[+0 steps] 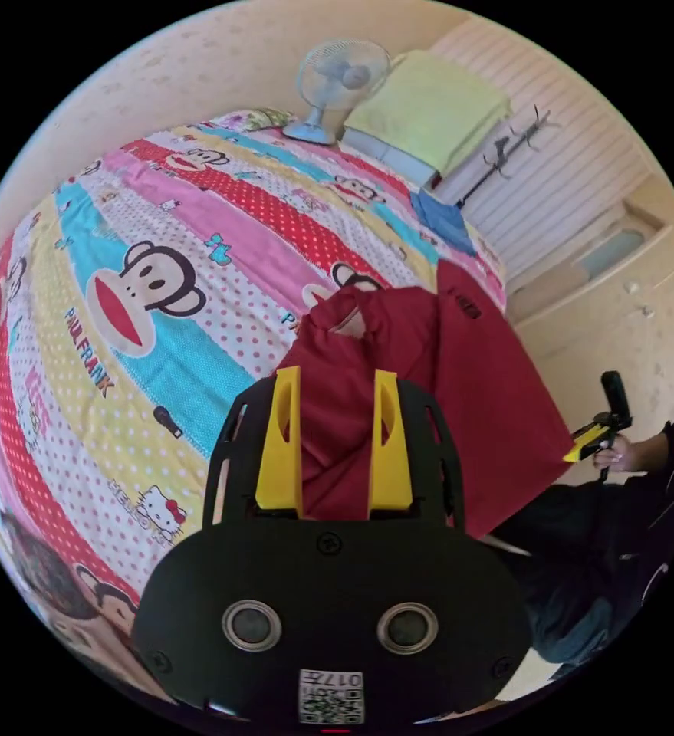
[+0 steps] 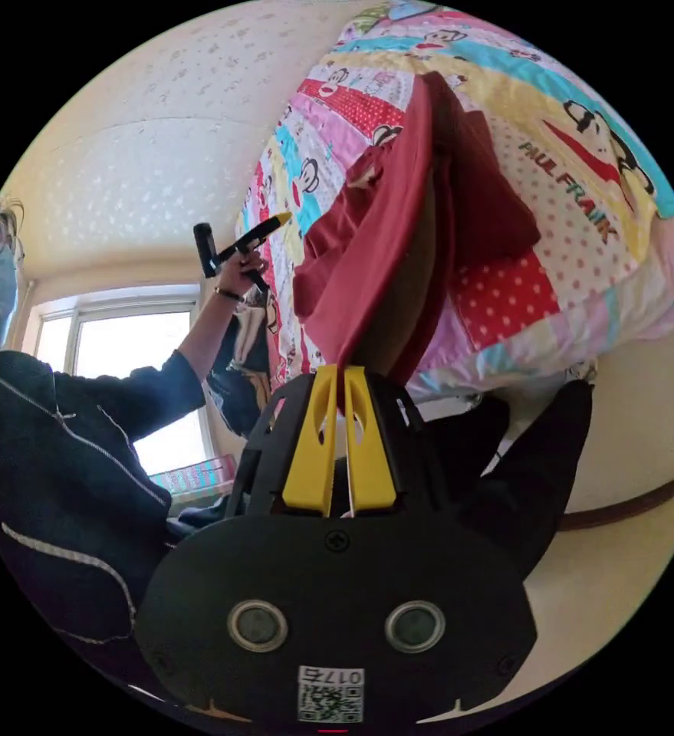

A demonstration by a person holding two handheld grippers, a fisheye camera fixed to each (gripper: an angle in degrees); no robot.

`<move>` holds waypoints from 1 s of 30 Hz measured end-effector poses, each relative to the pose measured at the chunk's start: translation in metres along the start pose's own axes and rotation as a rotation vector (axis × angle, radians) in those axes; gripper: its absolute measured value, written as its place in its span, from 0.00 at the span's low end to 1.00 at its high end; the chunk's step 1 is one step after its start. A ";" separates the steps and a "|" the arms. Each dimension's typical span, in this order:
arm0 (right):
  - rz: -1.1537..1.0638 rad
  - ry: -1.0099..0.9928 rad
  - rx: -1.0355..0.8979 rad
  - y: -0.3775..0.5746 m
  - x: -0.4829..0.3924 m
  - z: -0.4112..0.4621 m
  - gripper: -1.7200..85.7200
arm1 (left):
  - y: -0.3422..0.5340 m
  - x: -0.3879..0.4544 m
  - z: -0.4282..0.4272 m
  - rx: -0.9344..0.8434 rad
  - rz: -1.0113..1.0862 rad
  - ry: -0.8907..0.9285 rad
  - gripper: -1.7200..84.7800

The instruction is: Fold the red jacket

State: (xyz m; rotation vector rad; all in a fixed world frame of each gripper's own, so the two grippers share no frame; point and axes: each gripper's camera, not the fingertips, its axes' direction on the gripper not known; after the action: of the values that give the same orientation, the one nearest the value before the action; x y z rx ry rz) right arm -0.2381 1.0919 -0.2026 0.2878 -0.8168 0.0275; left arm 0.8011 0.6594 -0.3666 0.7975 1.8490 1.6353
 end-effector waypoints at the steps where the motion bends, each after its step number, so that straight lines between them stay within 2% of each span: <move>1: 0.004 0.031 -0.039 0.018 0.001 -0.006 0.04 | -0.017 -0.001 0.027 -0.116 0.093 -0.081 0.19; 2: 0.004 0.047 -0.050 0.025 0.001 -0.010 0.03 | -0.032 -0.003 0.052 -0.225 0.190 -0.162 0.20; 5: 0.024 0.074 0.025 0.041 0.007 -0.045 0.03 | -0.065 -0.028 0.107 -0.416 0.270 -0.311 0.21; 8: 0.032 0.045 0.089 0.026 0.021 -0.065 0.03 | -0.094 -0.065 0.144 -0.504 0.163 -0.187 0.20; 11: 0.000 -0.004 0.183 -0.006 0.026 -0.073 0.02 | -0.109 -0.092 0.155 -0.510 0.051 -0.157 0.17; 15: -0.053 -0.172 0.236 -0.056 0.024 -0.067 0.03 | -0.116 -0.087 0.168 -0.590 0.093 -0.153 0.07; 18: -0.097 -0.232 0.231 -0.090 0.017 -0.068 0.03 | -0.117 -0.076 0.152 -0.565 0.099 -0.213 0.05; 21: -0.180 -0.281 0.253 -0.127 0.003 -0.086 0.03 | -0.120 -0.053 0.092 -0.442 0.135 -0.259 0.04; 26: -0.387 -0.271 0.231 -0.216 -0.033 -0.123 0.08 | -0.100 0.009 -0.074 -0.089 0.177 -0.158 0.03; 30: -0.526 -0.126 -0.042 -0.314 -0.071 -0.113 0.13 | -0.077 0.050 -0.158 0.064 0.135 -0.069 0.03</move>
State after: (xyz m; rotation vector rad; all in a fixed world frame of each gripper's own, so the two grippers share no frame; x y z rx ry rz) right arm -0.1644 0.8257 -0.4034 0.4606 -0.8451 -0.5038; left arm 0.6461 0.5834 -0.4248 1.0137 1.8415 1.6155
